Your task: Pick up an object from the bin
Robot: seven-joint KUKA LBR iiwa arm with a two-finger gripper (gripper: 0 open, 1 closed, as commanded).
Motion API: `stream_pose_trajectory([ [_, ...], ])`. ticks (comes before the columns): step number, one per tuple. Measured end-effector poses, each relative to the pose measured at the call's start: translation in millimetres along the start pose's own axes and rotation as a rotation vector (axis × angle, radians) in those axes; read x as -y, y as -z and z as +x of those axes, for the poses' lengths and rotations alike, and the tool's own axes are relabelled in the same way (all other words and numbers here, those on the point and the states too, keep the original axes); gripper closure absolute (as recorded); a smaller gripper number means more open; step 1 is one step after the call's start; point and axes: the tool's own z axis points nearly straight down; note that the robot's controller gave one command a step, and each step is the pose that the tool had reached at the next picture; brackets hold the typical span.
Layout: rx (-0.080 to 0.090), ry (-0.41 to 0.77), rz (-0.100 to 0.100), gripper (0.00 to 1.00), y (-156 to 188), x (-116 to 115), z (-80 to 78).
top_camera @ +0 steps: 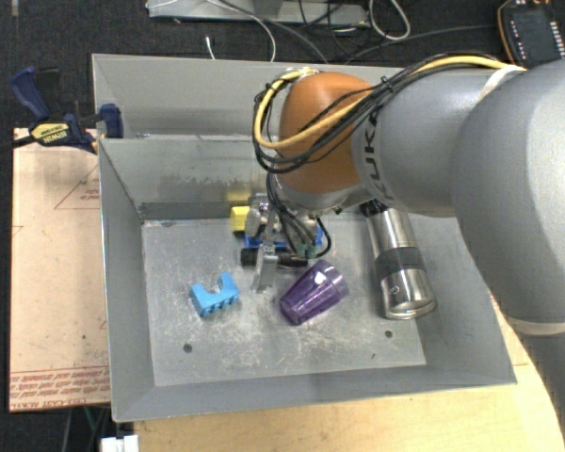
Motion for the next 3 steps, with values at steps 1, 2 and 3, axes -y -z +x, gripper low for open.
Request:
stream_pose_trajectory([
  [1,0.003,0.02,-0.002,0.0,-0.3,-1.8,-0.6],
  [2,0.008,0.147,-0.001,0.0,-16.8,-7.7,-1.4],
  [3,0.012,0.324,-0.002,0.0,60.9,-7.1,-2.9],
])
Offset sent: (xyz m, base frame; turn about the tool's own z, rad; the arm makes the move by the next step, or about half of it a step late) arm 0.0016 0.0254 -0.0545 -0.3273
